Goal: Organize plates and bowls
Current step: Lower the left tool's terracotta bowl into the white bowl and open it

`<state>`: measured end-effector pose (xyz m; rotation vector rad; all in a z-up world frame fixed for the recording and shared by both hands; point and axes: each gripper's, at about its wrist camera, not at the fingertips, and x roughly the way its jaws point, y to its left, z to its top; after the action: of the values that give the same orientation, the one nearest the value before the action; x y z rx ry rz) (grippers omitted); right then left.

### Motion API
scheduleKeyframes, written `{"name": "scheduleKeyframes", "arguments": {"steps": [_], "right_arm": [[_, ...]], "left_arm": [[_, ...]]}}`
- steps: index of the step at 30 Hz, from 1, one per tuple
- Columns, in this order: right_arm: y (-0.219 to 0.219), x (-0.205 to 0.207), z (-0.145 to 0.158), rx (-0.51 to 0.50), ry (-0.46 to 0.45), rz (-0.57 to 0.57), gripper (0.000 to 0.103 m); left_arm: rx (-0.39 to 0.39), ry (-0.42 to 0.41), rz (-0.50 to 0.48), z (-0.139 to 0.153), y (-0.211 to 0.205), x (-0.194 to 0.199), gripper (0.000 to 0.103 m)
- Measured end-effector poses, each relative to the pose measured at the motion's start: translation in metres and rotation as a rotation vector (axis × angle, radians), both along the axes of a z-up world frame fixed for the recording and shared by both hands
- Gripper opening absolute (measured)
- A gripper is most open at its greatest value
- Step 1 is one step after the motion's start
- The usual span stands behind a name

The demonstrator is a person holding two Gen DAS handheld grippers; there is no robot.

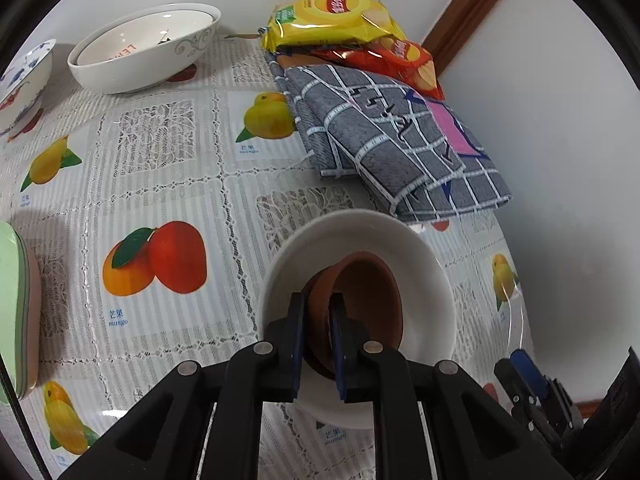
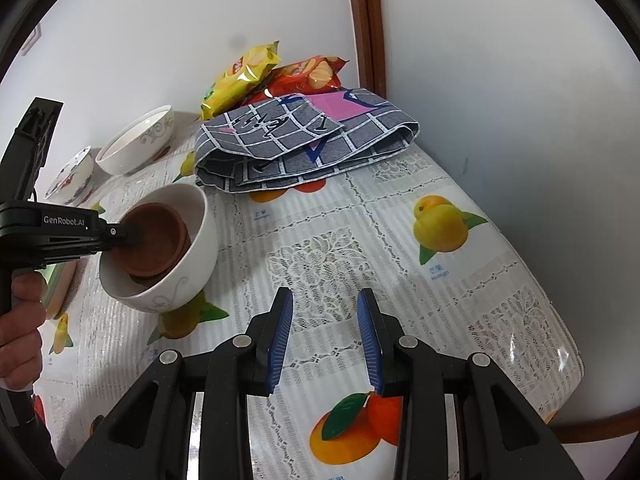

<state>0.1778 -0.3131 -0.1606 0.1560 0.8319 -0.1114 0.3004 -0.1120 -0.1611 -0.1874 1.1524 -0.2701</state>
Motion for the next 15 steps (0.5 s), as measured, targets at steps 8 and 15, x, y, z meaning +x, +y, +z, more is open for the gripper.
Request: {"name": "scheduleKeyframes", "arguments": {"steps": [8,15], "right_arm": [[0.013,0.000,0.013,0.010,-0.010,0.030,0.034],[0.028,-0.008,0.033,0.021,-0.029,0.049,0.049]], "left_arm": [[0.031,-0.047,-0.033,0.021,0.001,-0.015,0.014],[0.054,-0.104,-0.019,0.046,0.014,-0.032,0.020]]}}
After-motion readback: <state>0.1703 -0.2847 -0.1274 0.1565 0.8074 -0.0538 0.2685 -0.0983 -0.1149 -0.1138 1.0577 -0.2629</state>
